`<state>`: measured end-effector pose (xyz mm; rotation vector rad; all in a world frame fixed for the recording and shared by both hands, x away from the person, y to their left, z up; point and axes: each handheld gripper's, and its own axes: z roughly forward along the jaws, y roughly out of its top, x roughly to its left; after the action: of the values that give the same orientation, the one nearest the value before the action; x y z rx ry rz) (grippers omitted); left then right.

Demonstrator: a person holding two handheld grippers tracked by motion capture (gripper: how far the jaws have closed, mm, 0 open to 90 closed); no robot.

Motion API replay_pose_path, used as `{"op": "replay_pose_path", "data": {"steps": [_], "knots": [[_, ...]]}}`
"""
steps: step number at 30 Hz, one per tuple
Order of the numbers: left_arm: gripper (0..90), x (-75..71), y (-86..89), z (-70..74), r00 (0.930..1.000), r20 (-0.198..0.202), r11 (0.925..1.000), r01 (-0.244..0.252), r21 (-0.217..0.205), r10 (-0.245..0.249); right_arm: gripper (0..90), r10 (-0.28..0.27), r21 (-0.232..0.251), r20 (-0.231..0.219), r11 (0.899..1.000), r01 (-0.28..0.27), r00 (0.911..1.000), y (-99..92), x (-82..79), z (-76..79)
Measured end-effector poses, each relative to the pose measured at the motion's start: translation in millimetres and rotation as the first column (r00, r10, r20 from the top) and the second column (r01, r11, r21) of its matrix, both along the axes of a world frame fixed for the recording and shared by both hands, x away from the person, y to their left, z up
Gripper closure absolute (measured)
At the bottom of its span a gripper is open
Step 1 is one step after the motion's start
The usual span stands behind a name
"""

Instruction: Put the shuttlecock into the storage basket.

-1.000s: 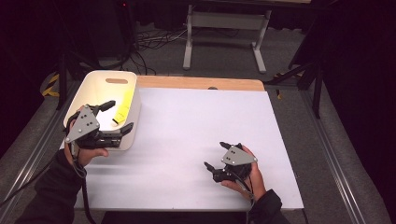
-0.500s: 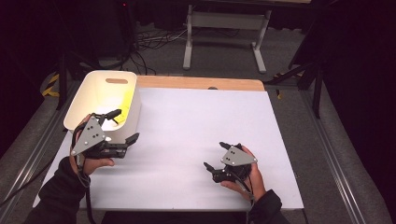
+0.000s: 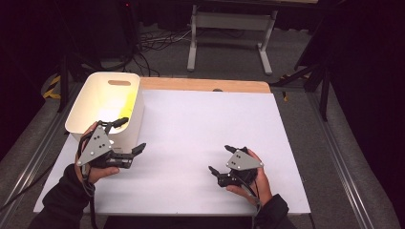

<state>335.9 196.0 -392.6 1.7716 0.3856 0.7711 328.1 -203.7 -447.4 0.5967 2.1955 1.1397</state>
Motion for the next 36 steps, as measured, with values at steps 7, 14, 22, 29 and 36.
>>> {"op": "replay_pose_path", "data": {"steps": [7, 14, 22, 29, 36], "knots": [[10.5, -2.8, -2.3, -6.4, 0.9999, -0.004, 0.9999, 0.01, 0.006, -0.01, 15.8, 0.0, 0.0, 0.003, 1.0, 0.0, 1.0, 0.0, -1.3, 0.9], [9.3, -6.3, -6.1, -17.9, 0.9999, -0.013, 0.9996, 0.012, 0.025, -0.012, 16.0, 0.001, 0.001, 0.017, 1.0, -0.001, 0.9999, -0.1, -3.2, 1.4], [8.3, -10.0, -11.1, -30.5, 0.9986, -0.033, 0.9977, 0.043, 0.052, -0.041, 16.0, 0.002, 0.002, 0.022, 1.0, -0.002, 0.9998, 0.4, -4.8, 1.4], [7.3, -12.3, -12.6, -39.7, 0.9981, -0.046, 0.9967, 0.044, 0.069, -0.041, 16.0, -0.003, 0.003, 0.03, 1.0, 0.003, 0.9995, -0.2, -7.3, 1.8], [7.2, -14.3, -12.1, -50.7, 0.9983, -0.053, 0.9942, 0.03, 0.104, -0.024, 16.2, 0.001, 0.002, 0.049, 1.0, -0.001, 0.9988, 1.1, -10.8, 2.0]]}}
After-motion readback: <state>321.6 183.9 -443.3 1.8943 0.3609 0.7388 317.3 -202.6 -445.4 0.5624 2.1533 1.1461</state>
